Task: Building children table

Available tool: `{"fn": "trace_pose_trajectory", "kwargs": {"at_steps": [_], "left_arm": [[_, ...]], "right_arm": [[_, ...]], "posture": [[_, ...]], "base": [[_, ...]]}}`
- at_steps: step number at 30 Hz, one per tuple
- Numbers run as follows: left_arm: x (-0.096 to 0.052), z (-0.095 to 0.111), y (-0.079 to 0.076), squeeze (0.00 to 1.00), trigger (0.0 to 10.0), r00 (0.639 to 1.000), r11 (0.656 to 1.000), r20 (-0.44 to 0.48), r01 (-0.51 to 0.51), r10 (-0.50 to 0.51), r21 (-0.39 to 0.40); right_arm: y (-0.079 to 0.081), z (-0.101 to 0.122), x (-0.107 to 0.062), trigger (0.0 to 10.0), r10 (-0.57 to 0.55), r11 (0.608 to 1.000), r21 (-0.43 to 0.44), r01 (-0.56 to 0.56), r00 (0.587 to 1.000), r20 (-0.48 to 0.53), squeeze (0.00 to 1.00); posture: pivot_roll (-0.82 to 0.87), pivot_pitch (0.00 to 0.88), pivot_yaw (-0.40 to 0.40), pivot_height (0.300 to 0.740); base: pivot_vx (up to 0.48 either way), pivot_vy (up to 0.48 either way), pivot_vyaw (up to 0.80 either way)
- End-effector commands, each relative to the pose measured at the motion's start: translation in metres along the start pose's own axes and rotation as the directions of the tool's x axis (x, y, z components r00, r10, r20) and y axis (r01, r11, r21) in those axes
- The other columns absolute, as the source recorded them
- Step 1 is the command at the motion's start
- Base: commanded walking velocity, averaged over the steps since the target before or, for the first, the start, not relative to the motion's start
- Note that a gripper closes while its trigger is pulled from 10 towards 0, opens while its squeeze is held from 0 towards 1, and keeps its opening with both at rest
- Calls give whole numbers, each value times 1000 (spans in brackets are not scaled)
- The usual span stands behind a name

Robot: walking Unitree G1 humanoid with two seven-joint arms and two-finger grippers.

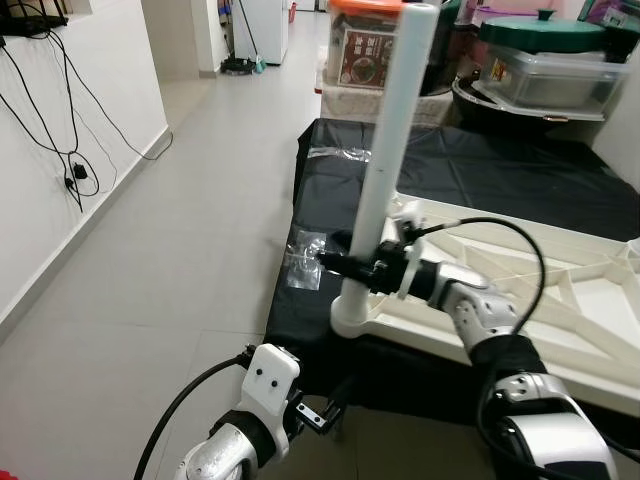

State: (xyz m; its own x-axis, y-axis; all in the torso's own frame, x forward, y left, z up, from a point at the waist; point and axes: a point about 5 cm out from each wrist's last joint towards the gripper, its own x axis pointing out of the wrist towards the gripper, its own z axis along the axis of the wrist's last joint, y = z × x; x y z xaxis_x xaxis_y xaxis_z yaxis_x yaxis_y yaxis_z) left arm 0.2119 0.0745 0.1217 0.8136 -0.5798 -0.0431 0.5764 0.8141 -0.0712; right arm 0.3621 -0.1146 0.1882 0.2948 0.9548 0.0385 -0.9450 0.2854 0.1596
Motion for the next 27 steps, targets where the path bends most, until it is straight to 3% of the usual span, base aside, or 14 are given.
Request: {"fn": "trace_pose_trajectory", "kwargs": {"at_steps": [1,4,5,6,11,15,17,19,21,23,24,25,26,27], "left_arm": [[-1,-2,-1,0,10000,1000,1000,-8,-3,3,-3],[-2,-2,-1,0,10000,1000,1000,-7,-7,7,-6],[-2,-2,-1,0,10000,1000,1000,-7,-7,7,-6],[-2,-2,-2,0,10000,1000,1000,-7,-7,7,-6],[-2,-3,-2,0,10000,1000,1000,-9,-4,4,-8],[-2,-3,-2,0,10000,1000,1000,-11,0,0,-9],[-2,-4,-2,0,10000,1000,1000,-12,1,-1,-9],[-2,-4,-2,0,10000,1000,1000,-12,1,-1,-9],[-1,-3,-2,0,10000,1000,1000,-13,4,-4,-8],[-1,-3,-1,0,10000,1000,1000,-14,6,-6,-7],[-1,-3,-1,0,10000,1000,1000,-14,6,-6,-7],[-1,-3,-1,0,10000,1000,1000,-14,7,-7,-6],[-1,-3,-1,0,10000,1000,1000,-14,7,-7,-6],[-1,-3,-1,0,10000,1000,1000,-15,7,-7,-5]], "right_arm": [[8,0,12,10000,123,992,11,-123,992,-20,0],[11,2,17,7961,178,984,10,-178,983,-32,0],[12,3,19,2196,186,983,2,-186,982,-37,0],[12,4,22,0,176,984,-10,-177,984,-34,0],[9,6,26,0,125,991,-52,-125,992,-4,0],[-1,6,31,0,-109,989,-91,113,993,44,0],[-16,2,30,0,-399,912,-87,400,916,26,0],[-16,2,30,0,-399,912,-87,400,916,26,0],[-40,-7,5,0,-809,586,-56,809,587,17,0],[-47,-7,-19,0,-959,277,-27,960,278,61,0],[-47,-7,-19,0,-959,277,-27,960,278,61,0],[-46,-6,-28,0,-981,173,5,985,172,92,0],[-46,-6,-28,0,-981,173,5,985,172,92,0],[-43,-5,-33,0,-989,90,48,995,84,122,0]], "posture": [[153,65,-87,740],[151,65,-87,740],[151,65,-87,740],[152,64,-88,740],[148,57,-84,740],[141,53,-82,740],[138,53,-78,740],[138,53,-78,740],[135,58,-73,740],[136,61,-70,740],[136,61,-70,740],[136,62,-69,740],[136,62,-69,740],[136,64,-71,740]], "base": [[0,0,0],[0,0,0],[0,0,0],[0,0,0],[0,0,0],[0,0,0],[0,0,0],[0,0,0],[0,0,0],[0,0,0],[0,0,0],[0,0,0],[0,0,0],[0,0,0]]}}
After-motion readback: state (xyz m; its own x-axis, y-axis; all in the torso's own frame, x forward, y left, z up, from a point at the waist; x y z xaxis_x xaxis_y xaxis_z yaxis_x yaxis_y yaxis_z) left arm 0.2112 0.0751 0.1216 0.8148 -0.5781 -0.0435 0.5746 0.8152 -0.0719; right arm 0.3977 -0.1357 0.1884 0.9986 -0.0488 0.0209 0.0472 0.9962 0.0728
